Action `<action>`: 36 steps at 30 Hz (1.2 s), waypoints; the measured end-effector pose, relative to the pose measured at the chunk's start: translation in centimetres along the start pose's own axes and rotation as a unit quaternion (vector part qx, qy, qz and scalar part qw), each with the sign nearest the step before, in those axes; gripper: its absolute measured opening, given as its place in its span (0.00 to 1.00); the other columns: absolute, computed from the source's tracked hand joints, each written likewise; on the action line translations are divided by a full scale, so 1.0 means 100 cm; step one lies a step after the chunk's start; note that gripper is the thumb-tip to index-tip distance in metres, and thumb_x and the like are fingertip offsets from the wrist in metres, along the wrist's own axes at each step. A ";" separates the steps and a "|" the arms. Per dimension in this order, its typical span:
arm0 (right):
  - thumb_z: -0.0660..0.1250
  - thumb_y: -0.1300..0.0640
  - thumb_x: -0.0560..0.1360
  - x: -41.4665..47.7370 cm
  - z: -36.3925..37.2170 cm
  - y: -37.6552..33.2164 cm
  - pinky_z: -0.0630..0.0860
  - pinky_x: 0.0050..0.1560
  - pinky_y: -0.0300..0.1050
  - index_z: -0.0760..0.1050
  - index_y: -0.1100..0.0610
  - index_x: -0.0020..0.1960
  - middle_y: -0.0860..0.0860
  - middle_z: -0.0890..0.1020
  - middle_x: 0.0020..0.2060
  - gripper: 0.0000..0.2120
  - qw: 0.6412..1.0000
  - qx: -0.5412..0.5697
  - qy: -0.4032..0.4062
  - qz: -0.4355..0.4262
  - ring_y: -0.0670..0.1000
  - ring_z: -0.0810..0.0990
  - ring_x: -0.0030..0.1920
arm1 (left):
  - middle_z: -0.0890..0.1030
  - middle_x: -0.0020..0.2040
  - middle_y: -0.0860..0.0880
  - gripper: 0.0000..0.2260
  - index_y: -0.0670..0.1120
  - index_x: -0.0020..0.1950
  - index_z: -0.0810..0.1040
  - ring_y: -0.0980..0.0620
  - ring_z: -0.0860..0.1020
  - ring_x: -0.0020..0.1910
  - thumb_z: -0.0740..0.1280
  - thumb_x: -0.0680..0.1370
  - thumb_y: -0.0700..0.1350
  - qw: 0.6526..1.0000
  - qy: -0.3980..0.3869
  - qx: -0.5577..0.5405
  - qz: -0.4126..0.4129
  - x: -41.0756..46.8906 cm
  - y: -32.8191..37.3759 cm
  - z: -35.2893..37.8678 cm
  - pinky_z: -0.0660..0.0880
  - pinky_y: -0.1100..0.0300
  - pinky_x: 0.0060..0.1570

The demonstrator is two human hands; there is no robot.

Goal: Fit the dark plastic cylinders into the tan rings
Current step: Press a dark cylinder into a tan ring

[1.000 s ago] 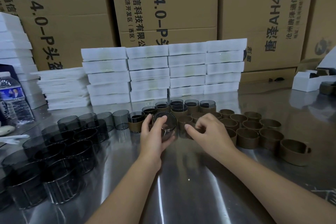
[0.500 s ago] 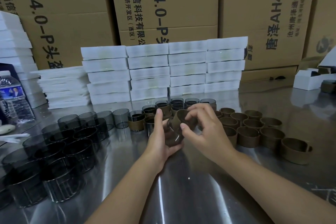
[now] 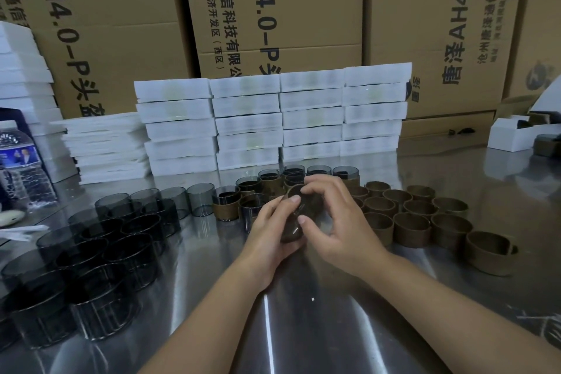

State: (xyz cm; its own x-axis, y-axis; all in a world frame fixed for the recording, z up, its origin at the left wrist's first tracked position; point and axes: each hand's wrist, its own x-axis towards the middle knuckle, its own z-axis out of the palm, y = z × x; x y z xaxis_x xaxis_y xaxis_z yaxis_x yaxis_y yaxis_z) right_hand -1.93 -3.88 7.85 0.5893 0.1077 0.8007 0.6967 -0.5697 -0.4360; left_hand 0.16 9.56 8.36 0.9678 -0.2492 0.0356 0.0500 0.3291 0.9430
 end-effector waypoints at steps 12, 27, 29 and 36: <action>0.66 0.61 0.77 0.003 0.007 0.007 0.74 0.65 0.50 0.67 0.42 0.61 0.41 0.79 0.55 0.19 0.960 0.153 -0.047 0.232 0.40 0.79 0.57 | 0.77 0.64 0.41 0.19 0.47 0.65 0.74 0.43 0.80 0.58 0.69 0.76 0.37 0.994 0.055 -0.005 0.092 0.005 0.000 -0.003 0.78 0.44 0.59; 0.60 0.69 0.79 0.011 0.001 0.007 0.76 0.56 0.44 0.69 0.49 0.57 0.49 0.82 0.47 0.15 0.922 0.261 -0.024 0.285 0.47 0.80 0.49 | 0.81 0.55 0.43 0.17 0.54 0.51 0.80 0.43 0.81 0.55 0.72 0.71 0.32 0.982 0.071 0.061 0.161 0.006 0.001 -0.007 0.83 0.51 0.45; 0.60 0.69 0.79 0.012 0.001 0.008 0.77 0.51 0.37 0.70 0.49 0.55 0.48 0.82 0.47 0.15 0.916 0.273 -0.025 0.292 0.44 0.80 0.47 | 0.81 0.54 0.44 0.17 0.53 0.51 0.80 0.44 0.81 0.53 0.72 0.71 0.32 0.983 0.069 0.059 0.159 0.006 0.002 -0.007 0.83 0.50 0.45; 0.60 0.69 0.79 0.011 0.000 0.009 0.78 0.48 0.34 0.73 0.53 0.55 0.50 0.82 0.47 0.13 0.905 0.296 -0.026 0.305 0.44 0.81 0.46 | 0.83 0.46 0.50 0.15 0.51 0.50 0.82 0.50 0.82 0.47 0.73 0.71 0.32 0.981 0.070 0.063 0.168 0.006 0.002 -0.008 0.83 0.52 0.41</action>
State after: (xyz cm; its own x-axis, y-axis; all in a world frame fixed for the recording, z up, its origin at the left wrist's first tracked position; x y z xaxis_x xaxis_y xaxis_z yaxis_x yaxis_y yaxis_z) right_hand -0.66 -4.26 8.37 0.9457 -0.0318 0.3236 0.3237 -0.0022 -0.9462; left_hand 1.00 10.20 8.34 0.9495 -0.0158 0.3133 -0.2993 0.2533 0.9199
